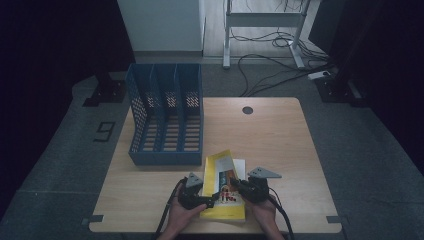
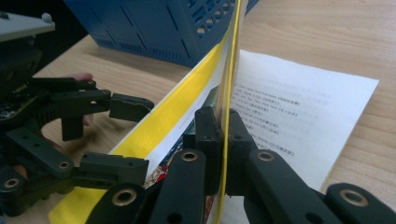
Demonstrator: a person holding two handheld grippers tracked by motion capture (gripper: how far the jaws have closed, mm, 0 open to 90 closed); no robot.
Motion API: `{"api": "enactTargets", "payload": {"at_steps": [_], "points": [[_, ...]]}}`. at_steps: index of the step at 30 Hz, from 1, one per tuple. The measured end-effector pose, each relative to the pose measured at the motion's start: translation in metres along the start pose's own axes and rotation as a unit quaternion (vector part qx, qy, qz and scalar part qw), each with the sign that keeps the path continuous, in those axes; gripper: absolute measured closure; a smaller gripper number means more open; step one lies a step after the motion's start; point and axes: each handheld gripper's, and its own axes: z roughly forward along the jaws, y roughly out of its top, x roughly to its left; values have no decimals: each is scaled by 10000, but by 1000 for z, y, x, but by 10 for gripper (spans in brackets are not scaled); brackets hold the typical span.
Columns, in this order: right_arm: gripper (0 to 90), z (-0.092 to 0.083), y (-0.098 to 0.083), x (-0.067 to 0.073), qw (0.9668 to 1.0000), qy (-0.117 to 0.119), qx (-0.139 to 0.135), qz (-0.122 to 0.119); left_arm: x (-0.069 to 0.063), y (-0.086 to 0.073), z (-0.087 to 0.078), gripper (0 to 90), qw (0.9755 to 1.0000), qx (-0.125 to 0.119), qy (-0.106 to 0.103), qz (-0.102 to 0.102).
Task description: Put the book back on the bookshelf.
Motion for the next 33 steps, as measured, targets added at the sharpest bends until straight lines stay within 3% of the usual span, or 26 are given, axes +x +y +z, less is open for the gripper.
{"api": "enactTargets", "payload": {"at_steps": [5,12,19,33], "points": [[883,-7,4,2,9999,26,-96,26,3,0,0,189,9997,8,-224,-132],[883,-12,7,6,9998,33,-184,-18,5,0,-1,190,9991,-32,-370,-206],[884,-20,13,16,9990,-1,-302,-323,8,1,-3,194,9979,-97,-546,-340],[884,-30,19,26,9980,94,-387,-496,12,2,-3,183,9952,-239,-768,-558]]}}
